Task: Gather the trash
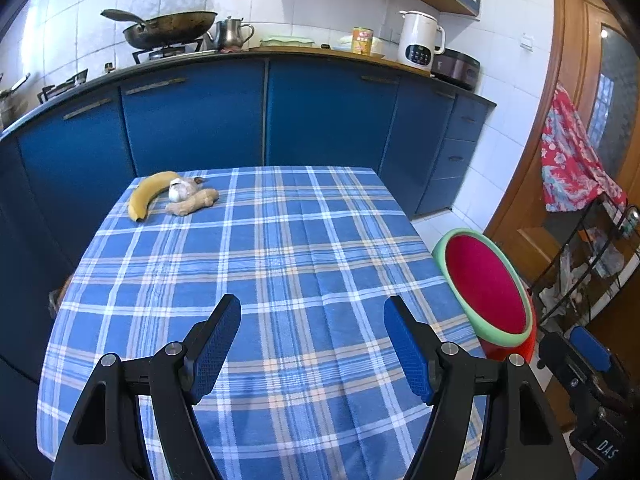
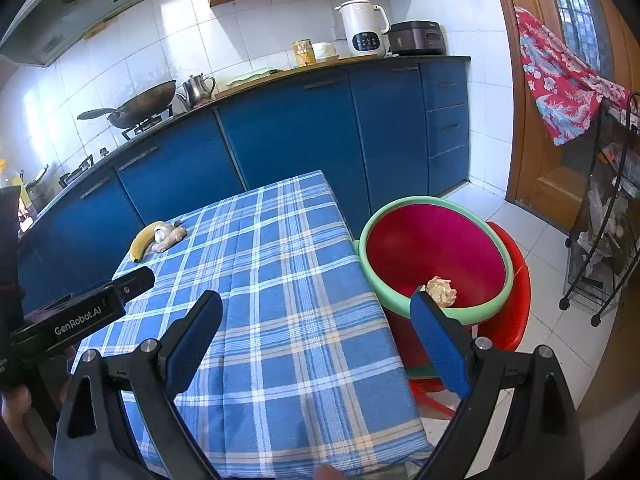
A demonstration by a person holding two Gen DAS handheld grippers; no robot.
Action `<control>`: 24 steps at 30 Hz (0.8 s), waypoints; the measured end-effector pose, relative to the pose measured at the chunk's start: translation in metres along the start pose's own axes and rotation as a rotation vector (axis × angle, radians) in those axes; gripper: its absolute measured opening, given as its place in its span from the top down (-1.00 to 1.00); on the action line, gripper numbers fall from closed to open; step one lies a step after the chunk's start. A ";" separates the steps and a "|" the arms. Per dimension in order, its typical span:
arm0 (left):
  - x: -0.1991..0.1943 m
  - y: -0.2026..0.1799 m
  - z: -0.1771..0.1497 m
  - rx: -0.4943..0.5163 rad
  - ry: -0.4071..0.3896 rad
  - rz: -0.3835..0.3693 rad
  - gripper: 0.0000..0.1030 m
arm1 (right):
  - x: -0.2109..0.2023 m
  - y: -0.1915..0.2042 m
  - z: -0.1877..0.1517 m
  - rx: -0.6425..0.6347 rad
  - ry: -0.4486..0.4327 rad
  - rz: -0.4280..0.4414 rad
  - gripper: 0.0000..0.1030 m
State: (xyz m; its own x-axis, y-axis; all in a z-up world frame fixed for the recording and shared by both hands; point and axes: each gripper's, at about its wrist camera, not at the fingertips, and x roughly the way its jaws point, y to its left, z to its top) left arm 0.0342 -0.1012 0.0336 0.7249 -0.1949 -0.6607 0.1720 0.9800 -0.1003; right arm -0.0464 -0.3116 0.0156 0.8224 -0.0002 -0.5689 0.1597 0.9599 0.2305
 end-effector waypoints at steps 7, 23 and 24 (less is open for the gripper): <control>-0.001 0.001 0.000 0.001 -0.004 -0.001 -0.46 | -0.001 0.000 0.000 0.001 -0.002 -0.002 -0.82; -0.001 -0.001 0.000 0.004 -0.004 -0.004 -0.46 | -0.001 0.001 0.001 0.001 0.003 0.001 -0.82; -0.001 -0.001 0.000 0.003 -0.005 -0.004 -0.46 | 0.000 0.001 0.001 0.001 0.003 0.000 -0.82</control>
